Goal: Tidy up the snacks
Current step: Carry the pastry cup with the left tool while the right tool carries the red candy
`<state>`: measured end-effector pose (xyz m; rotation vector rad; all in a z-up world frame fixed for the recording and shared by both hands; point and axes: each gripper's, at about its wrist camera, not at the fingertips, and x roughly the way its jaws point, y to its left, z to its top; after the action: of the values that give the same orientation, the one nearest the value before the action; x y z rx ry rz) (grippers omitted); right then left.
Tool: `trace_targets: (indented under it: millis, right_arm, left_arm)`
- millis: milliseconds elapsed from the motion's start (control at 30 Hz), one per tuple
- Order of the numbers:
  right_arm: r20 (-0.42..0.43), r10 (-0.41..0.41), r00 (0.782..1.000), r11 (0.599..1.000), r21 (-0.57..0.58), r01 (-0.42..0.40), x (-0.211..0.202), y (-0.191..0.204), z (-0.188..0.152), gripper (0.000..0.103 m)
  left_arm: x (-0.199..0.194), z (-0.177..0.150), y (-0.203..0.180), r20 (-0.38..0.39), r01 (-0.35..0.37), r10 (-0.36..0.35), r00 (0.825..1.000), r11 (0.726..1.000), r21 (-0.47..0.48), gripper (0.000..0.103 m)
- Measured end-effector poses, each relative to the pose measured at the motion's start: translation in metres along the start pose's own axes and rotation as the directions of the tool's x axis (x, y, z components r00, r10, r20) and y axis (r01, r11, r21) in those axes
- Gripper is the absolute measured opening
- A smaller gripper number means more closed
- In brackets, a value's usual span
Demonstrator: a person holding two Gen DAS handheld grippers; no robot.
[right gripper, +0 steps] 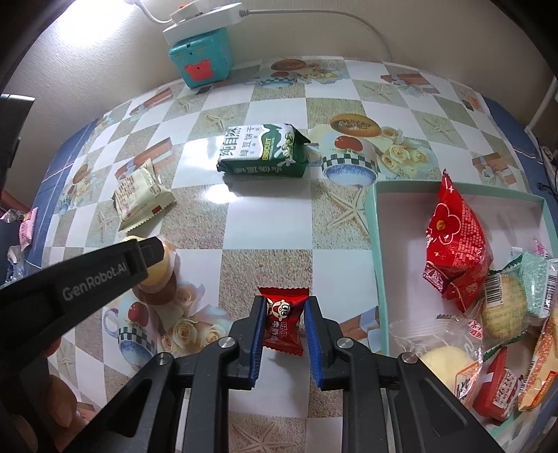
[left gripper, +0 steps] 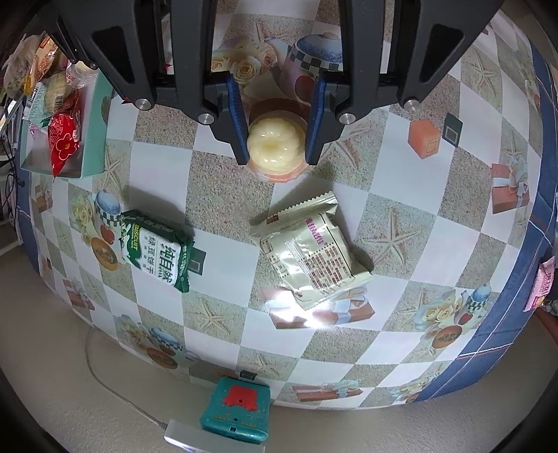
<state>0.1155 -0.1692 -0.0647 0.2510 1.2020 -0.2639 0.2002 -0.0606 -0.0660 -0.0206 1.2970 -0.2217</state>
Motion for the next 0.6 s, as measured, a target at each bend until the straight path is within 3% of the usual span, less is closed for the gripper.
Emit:
trace_targets:
  millis: [600]
  right_arm:
    - [0.108,0.032,0.994,0.999,0.015,-0.034,-0.050,-0.010,0.011,0.023]
  left_arm:
    - [-0.055,0.006,0.001,0.127,0.020,-0.018,0.992,1.000,-0.015,0.034]
